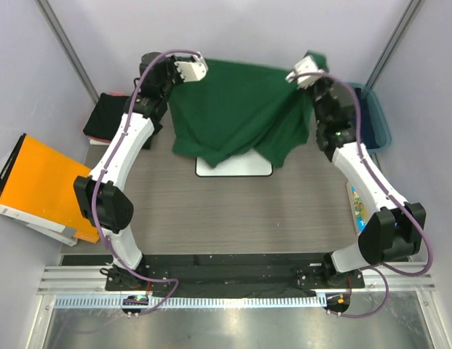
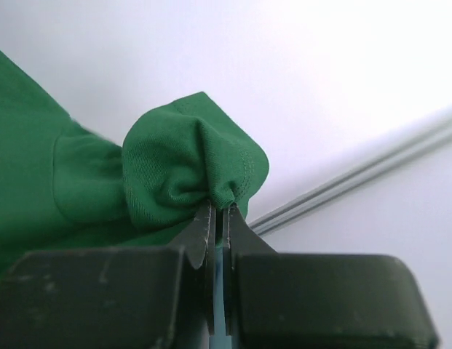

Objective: Fold and stack the t-shirts
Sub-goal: Flatten out the tshirt

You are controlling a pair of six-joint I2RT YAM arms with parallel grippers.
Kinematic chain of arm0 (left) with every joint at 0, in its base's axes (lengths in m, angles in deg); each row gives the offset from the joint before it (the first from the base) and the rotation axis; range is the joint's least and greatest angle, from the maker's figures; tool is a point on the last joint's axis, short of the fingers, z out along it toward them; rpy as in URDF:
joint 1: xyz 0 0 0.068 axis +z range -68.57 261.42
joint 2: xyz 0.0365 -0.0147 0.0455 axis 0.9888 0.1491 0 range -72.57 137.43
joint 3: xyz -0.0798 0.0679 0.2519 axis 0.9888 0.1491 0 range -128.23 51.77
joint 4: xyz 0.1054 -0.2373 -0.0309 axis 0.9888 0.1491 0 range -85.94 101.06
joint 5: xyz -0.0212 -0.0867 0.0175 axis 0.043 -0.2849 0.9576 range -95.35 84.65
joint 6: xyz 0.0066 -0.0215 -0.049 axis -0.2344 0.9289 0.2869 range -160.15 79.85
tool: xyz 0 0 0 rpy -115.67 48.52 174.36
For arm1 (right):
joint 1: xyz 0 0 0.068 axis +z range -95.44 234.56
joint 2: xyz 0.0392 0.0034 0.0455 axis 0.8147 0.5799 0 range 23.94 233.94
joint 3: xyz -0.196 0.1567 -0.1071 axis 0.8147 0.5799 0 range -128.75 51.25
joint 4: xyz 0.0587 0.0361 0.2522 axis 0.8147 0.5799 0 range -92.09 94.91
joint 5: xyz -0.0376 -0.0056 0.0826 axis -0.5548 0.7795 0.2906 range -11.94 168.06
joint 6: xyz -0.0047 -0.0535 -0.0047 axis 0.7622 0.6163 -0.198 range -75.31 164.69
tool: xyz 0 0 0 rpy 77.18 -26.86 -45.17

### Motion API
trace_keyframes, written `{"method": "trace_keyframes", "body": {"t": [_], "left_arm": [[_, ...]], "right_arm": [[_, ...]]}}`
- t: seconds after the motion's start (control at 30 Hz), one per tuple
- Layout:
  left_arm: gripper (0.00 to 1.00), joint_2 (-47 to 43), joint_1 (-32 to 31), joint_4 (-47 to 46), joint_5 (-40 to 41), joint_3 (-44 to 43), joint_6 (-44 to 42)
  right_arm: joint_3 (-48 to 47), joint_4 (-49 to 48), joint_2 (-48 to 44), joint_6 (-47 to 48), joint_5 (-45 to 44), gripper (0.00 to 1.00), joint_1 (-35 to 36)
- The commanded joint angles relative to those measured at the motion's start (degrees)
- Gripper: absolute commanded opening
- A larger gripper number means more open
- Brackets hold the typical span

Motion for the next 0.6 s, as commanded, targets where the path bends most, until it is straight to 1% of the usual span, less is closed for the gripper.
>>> {"method": "trace_keyframes", "body": {"t": [0.0,0.03,0.07,0.1,0.13,0.17,0.23,0.27,0.33,0.37,0.43,0.47,0.5,0.53,0.57], "left_arm": [[0.00,-7.73,2.88,-20.49,3.30,1.56,2.16],[0.00,-8.70,3.14,-21.23,3.12,2.09,3.91],[0.00,-9.84,3.49,-21.58,2.60,3.48,4.89],[0.00,-10.99,3.50,-21.59,2.25,4.46,5.59],[0.00,-13.95,3.58,-21.41,1.46,5.77,6.12],[0.00,-15.55,3.58,-20.80,-0.20,9.26,6.48],[0.00,-19.41,3.58,-19.49,-2.23,13.85,6.83],[0.00,-23.18,3.58,-18.69,-3.28,18.66,7.00],[0.00,-27.76,3.58,-17.55,-6.45,23.60,7.62],[0.00,-32.13,3.67,-15.46,-8.02,27.80,7.71],[0.00,-36.20,3.76,-13.25,-12.67,33.61,7.45],[0.00,-40.40,3.76,-8.97,-14.44,35.30,6.75],[0.00,-42.18,3.85,-7.45,-15.85,37.32,5.79],[0.00,-44.46,3.94,-4.91,-19.69,40.64,4.56],[0.00,-46.14,3.94,-1.49,-21.38,42.24,3.15]], "right_arm": [[-12.34,-7.44,-5.18,-6.50,2.07,0.01,-4.28],[-13.32,-5.42,-5.89,-7.82,7.75,0.01,-4.99],[-14.11,-0.09,-7.03,-8.09,11.64,0.01,-5.34],[-14.64,2.49,-9.04,-8.01,14.63,0.01,-5.78],[-15.00,5.65,-10.45,-6.53,18.23,0.01,-6.13],[-15.35,14.90,-11.60,-4.95,24.70,0.01,-6.40],[-14.65,23.39,-15.81,-2.48,30.11,0.01,-6.40],[-14.48,33.09,-17.13,1.10,34.57,0.01,-6.40],[-14.03,41.67,-20.64,3.32,37.59,0.01,-6.40],[-13.95,49.37,-21.79,5.68,38.65,0.01,-6.40],[-13.68,55.83,-23.99,7.10,39.62,0.01,-6.49],[-13.60,61.43,-24.61,7.55,39.80,0.01,-6.40],[-13.60,64.18,-25.05,7.90,40.32,0.01,-6.40],[-13.60,71.09,-25.75,9.03,40.85,0.01,-6.49],[-13.42,74.90,-25.93,10.52,41.29,0.01,-6.40]]}}
